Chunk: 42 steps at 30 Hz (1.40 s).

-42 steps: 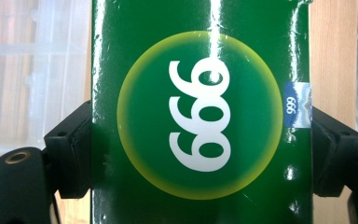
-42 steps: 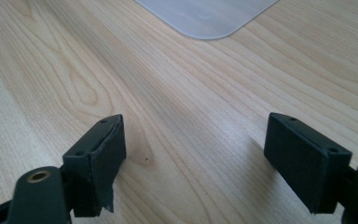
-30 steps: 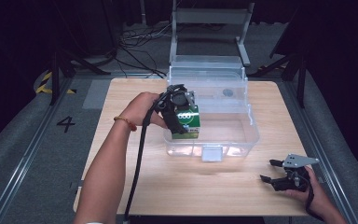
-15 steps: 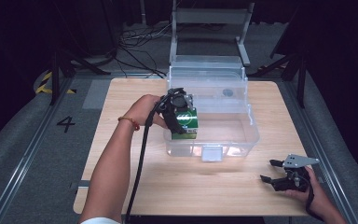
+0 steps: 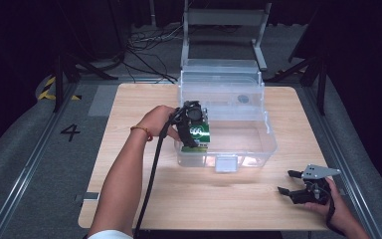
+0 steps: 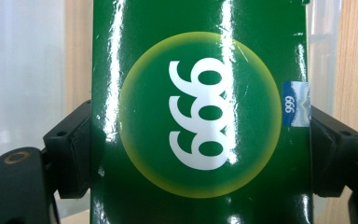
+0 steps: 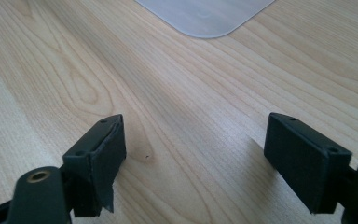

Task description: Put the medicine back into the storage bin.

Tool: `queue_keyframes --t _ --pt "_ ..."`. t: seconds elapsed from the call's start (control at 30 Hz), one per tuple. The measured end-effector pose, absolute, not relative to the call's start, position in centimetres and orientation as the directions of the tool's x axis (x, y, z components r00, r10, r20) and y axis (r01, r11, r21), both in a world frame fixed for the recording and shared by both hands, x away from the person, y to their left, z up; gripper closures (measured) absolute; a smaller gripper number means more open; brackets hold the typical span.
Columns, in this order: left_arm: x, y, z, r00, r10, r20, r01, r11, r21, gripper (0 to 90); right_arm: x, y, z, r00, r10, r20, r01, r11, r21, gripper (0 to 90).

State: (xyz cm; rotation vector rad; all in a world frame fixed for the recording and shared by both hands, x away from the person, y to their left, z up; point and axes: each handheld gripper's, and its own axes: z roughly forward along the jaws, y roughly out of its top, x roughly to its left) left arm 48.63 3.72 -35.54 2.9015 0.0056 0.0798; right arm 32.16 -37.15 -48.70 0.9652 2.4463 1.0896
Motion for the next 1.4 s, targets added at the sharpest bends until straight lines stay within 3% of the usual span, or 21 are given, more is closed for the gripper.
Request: queue_keyframes --t 0.6,0.73,0.93,1.07,1.4 --pt "48.5 3.5 -37.2 0.999 0.054 0.003 0.052 -0.972 0.227 14.8 32.2 -37.2 -48.7 -0.732 0.681 0.004 0.459 0.489 0.742 21.1" --pt "48.2 3.2 -37.5 0.999 0.036 0.028 0.031 -0.987 0.158 13.7 32.2 -37.2 -48.7 -0.732 0.681 0.004 0.459 0.489 0.742 21.2" --pt "47.9 3.6 -36.0 0.999 0.029 0.035 0.019 -0.966 0.258 18.8 32.2 -37.2 -48.7 -0.732 0.681 0.004 0.459 0.489 0.742 21.2" --pt "47.8 3.4 -35.8 0.999 0.025 0.038 0.016 -0.975 0.22 18.4 32.2 -37.2 -48.7 -0.732 0.681 0.005 0.459 0.488 0.742 21.1" --pt "47.0 5.1 -35.0 0.994 0.084 0.068 0.059 -0.947 0.316 18.9 32.2 -37.2 -48.7 -0.733 0.681 0.005 0.459 0.488 0.742 21.2"
